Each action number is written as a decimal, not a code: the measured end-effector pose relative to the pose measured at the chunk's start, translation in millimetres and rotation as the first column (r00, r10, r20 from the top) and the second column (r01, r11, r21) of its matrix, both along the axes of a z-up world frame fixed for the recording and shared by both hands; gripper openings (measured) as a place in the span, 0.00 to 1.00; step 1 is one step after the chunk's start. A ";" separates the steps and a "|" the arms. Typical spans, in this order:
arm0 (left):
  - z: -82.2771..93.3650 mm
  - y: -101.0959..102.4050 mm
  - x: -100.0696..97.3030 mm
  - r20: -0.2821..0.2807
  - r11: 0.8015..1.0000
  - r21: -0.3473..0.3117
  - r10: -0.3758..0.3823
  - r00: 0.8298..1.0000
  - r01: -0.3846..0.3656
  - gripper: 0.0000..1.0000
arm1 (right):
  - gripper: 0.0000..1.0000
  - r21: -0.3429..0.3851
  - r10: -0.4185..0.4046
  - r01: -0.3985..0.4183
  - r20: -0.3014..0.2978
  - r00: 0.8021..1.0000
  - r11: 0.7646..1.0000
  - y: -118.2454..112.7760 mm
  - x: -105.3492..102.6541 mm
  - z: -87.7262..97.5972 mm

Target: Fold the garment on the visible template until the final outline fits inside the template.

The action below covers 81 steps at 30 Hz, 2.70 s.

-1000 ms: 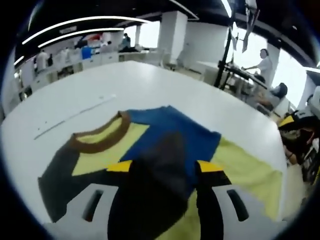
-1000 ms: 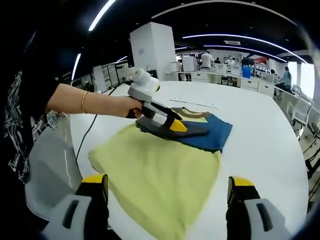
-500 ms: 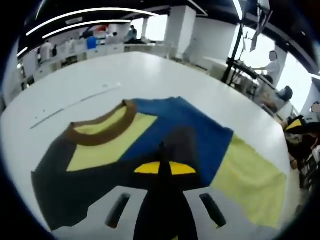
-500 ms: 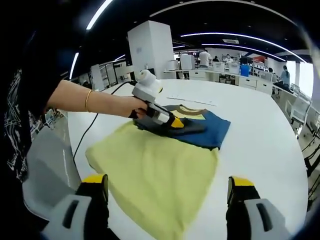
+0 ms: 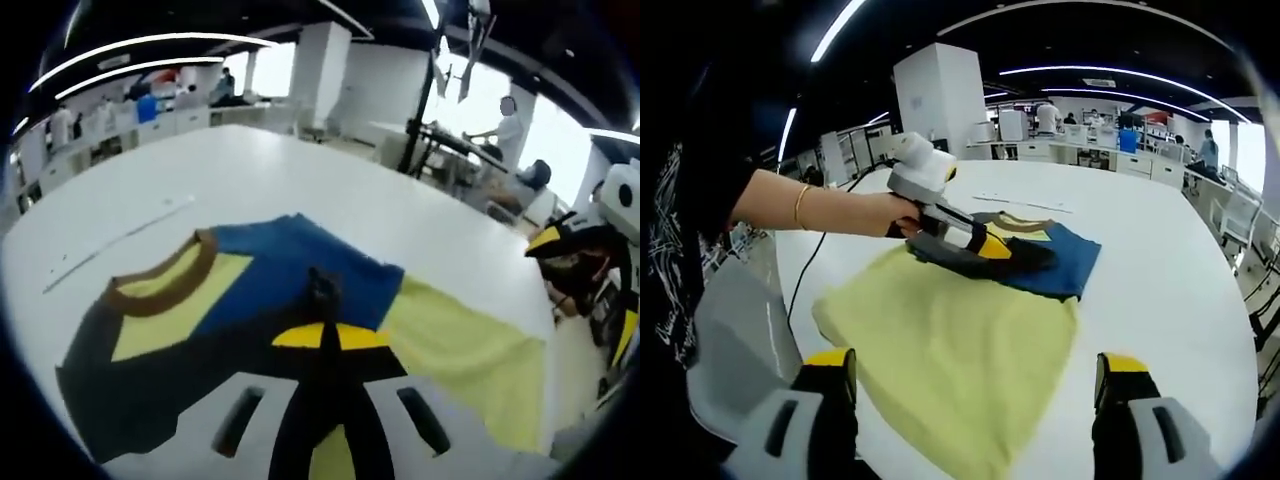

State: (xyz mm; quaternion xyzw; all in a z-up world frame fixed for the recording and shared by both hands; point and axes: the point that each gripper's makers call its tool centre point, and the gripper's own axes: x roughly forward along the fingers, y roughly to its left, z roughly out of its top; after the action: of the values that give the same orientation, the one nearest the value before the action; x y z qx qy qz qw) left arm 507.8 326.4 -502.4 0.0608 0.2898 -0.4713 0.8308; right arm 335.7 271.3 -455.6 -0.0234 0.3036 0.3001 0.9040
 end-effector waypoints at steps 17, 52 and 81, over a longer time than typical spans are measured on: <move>-18.8 -24.7 -37.6 -0.046 0.996 0.004 -0.093 0.995 0.093 0.01 | 0.99 0.046 -0.022 0.023 -0.017 1.000 0.999 -2.5 -1.0 2.9; 63.7 64.3 -35.1 0.166 1.000 -0.004 0.028 0.986 -0.028 0.99 | 0.97 -0.007 -0.004 0.004 -0.040 0.999 1.000 -1.8 11.4 5.7; 52.8 195.1 -128.4 0.082 0.978 0.020 0.205 0.975 -0.207 0.74 | 0.75 -0.042 -0.065 0.060 -0.135 0.989 0.997 -11.4 -29.4 -19.2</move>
State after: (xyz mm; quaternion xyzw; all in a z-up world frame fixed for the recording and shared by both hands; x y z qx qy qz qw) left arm 379.4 521.4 -449.6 0.0608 0.2681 -0.3758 0.8850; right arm 306.3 259.9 -474.8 -0.0105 0.3711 0.2665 0.8895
